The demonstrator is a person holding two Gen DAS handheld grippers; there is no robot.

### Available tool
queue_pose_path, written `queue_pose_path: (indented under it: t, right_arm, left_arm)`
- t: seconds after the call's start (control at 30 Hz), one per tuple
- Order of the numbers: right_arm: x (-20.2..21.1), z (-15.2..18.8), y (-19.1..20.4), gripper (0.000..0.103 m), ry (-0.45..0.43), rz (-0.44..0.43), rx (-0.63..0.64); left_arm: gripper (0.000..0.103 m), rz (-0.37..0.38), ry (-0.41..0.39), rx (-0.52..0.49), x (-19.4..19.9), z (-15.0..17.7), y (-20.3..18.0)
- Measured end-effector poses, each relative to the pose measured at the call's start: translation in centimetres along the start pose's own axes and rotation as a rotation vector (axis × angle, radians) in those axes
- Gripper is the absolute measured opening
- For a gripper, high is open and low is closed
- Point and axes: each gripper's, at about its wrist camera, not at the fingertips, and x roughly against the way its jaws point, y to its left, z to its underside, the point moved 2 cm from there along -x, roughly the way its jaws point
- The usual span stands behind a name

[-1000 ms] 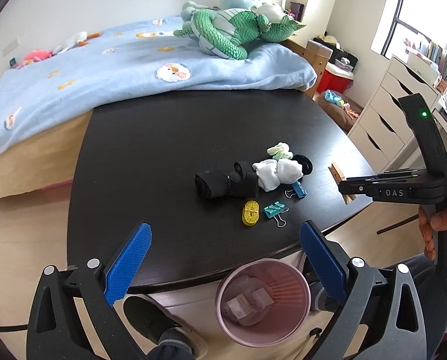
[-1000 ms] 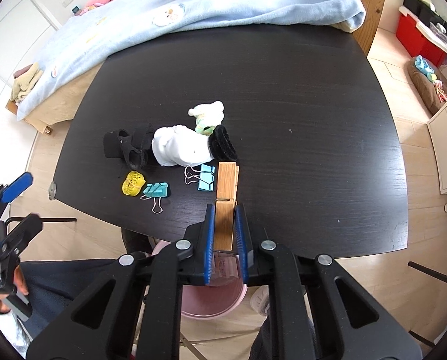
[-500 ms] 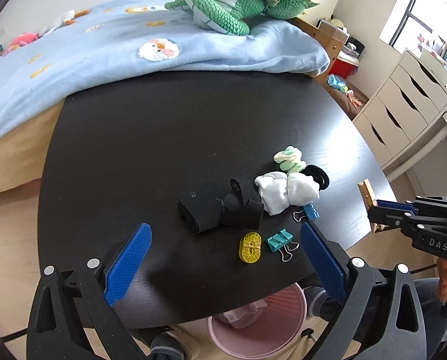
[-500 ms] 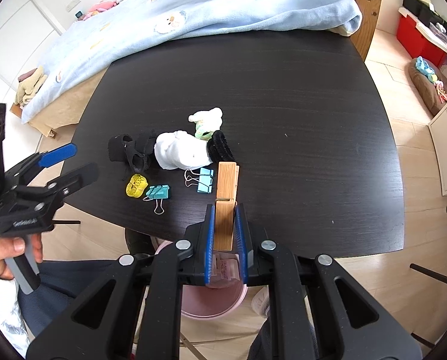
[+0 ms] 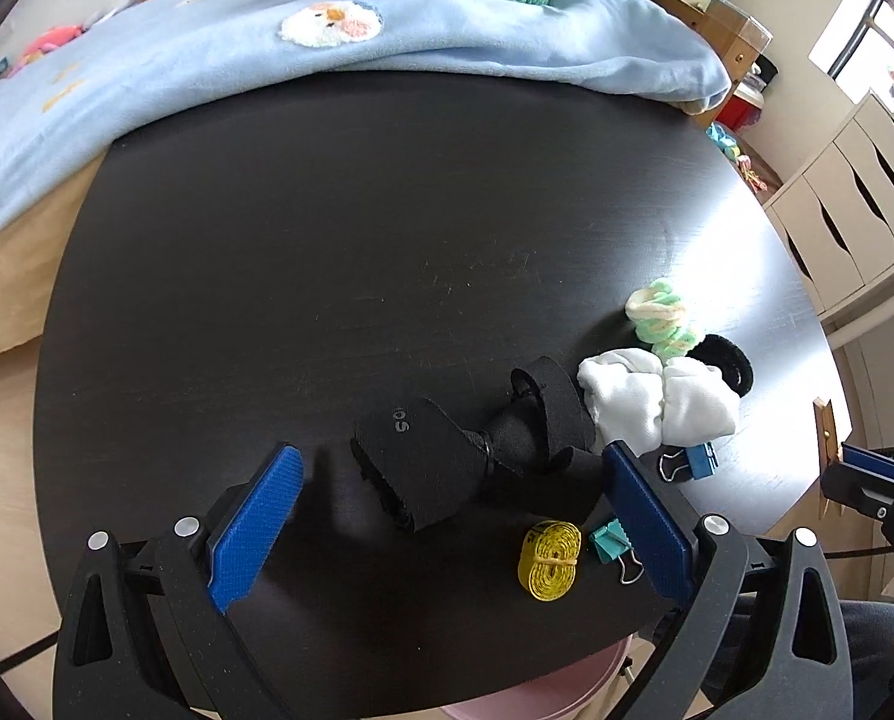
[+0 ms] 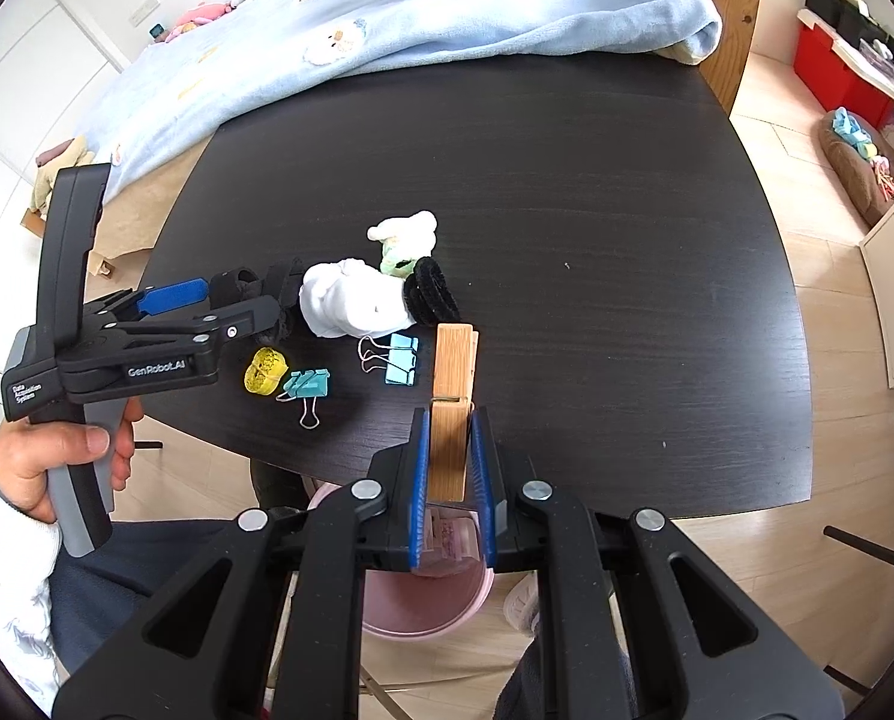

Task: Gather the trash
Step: 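Grasp the black fabric strap with the left tool, then carry the strap and clothespin over the wastebasket with both tools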

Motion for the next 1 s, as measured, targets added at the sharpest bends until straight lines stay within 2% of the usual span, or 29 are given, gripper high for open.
queue_pose_path:
  t: [0.1,0.2,0.47,0.7,0.77,0.8,1.0]
  right_arm:
    - [-0.2,0.0,0.0,0.013,0.003,0.000,0.000]
    - [-0.3,-0.1,-0.1,0.013,0.004,0.000,0.001]
    - [-0.6,-0.3,0.0,0.013,0.008,0.001,0.009]
    - [-0.9,-0.4,0.2,0.013,0.007,0.002,0.016]
    - [-0.9,-0.5,0.3,0.013,0.006,0.003,0.019]
    - [-0.9,-0.4,0.4,0.013,0.004,0.004,0.021]
    - [-0.9,-0.5,1.0,0.013,-0.003,0.006,0.032]
  left_arm:
    - [0.094,-0.005,-0.002,-0.005,-0.4,-0.2,0.0]
    - [0.080,-0.002,0.009,-0.008,-0.7,-0.4,-0.1]
    - [0.073,-0.007,-0.012,-0.031,-0.5,-0.2,0.1]
    - [0.060,-0.015,-0.042,-0.052,0.2,0.2,0.4]
    - [0.041,-0.016,-0.051,-0.056,0.4,0.2,0.5]
    - [0.035,-0.022,-0.057,-0.057,0.6,0.2,0.6]
    - [0.020,-0.031,-0.072,-0.067,1.3,0.4,0.7]
